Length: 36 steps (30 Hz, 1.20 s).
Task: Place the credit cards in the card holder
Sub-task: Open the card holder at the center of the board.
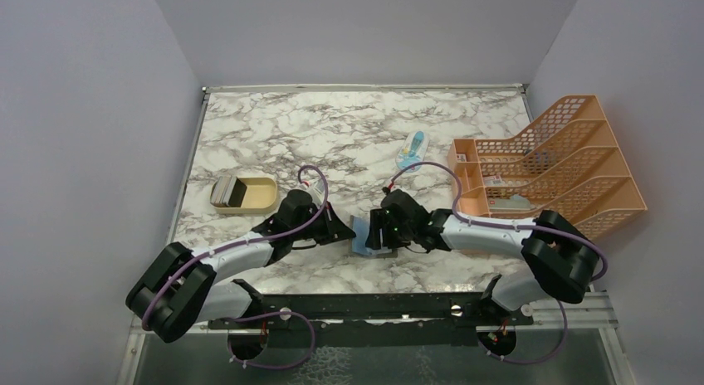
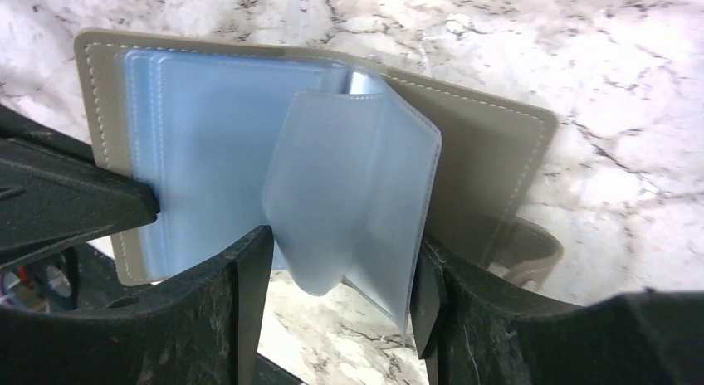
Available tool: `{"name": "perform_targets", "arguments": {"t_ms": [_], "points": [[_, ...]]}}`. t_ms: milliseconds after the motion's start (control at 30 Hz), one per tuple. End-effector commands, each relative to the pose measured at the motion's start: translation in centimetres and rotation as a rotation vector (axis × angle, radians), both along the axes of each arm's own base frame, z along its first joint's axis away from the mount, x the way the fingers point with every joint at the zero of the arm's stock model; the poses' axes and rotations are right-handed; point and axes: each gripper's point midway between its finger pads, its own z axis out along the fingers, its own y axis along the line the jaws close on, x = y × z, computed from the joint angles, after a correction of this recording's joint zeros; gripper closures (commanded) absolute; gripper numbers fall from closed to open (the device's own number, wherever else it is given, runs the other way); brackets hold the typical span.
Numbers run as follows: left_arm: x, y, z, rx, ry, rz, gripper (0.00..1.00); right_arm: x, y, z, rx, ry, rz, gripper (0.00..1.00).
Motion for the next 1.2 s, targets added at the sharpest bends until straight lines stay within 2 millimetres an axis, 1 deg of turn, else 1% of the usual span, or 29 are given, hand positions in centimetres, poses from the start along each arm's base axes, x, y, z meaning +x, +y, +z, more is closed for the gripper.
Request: {"name": "perform_targets", "arguments": {"t_ms": [0, 167, 267, 333, 400, 500, 600, 700, 767, 833, 900, 967, 1033, 1100, 1167], "points": [[-0.1, -0.3, 0.3, -0.017, -0.016, -0.013, 1.0, 0.8, -3.2, -0.2, -0.156, -0.042, -0.078, 0.42], [-0.1, 0.1, -0.4, 0.014, -0.006, 0.0, 1.0, 0.9, -3.4, 1.9, -0.142, -0.061, -0.084, 0.42], [-0.2, 0.2, -0.8, 0.025, 0.006, 0.0, 1.0, 1.0, -3.9, 3.3, -0.154, -0.073, -0.099, 0.37], [-0.2, 0.2, -0.9, 0.027, 0.008, 0.001, 1.0, 1.1, -3.7, 4.4, -0.14, -0.081, -0.096, 0.35], [-0.2, 0.2, -0.8, 0.027, 0.008, 0.004, 1.0, 1.0, -2.7, 5.8, -0.084, -0.093, -0.066, 0.36], [-0.1, 0.3, -0.7, 0.025, 0.005, 0.015, 1.0, 0.8, -0.8, 7.4, 0.03, -0.098, -0.027, 0.4], [0.1, 0.5, -1.0, 0.032, 0.008, 0.034, 1.0, 0.7, 1.1, 8.5, 0.123, -0.089, -0.004, 0.43], [0.2, 0.6, -1.1, 0.036, 0.009, 0.043, 1.0, 1.2, 2.7, 9.2, 0.178, -0.094, 0.013, 0.45], [0.4, 0.5, -0.9, 0.034, 0.007, 0.044, 1.0, 1.5, 3.4, 9.0, 0.182, -0.091, 0.019, 0.46], [0.5, 0.5, -0.9, 0.035, 0.006, 0.05, 1.0, 1.8, 3.7, 8.0, 0.155, -0.074, 0.011, 0.47], [0.6, 0.6, -0.9, 0.036, 0.002, 0.059, 1.0, 2.0, 3.6, 6.6, 0.119, -0.052, 0.001, 0.47], [0.8, 0.6, -0.9, 0.027, 0.002, 0.082, 1.0, 2.2, 3.0, 4.9, 0.05, -0.022, -0.029, 0.47], [0.9, 0.4, -0.7, -0.005, 0.004, 0.097, 1.0, 2.6, 1.9, 3.5, -0.039, -0.009, -0.072, 0.44], [1.0, 0.2, -0.5, -0.026, 0.005, 0.105, 1.0, 3.0, 1.0, 2.5, -0.101, -0.007, -0.11, 0.43], [1.3, 0.0, -0.5, -0.03, 0.002, 0.119, 1.0, 3.2, 0.5, 2.1, -0.125, -0.008, -0.135, 0.42]]}}
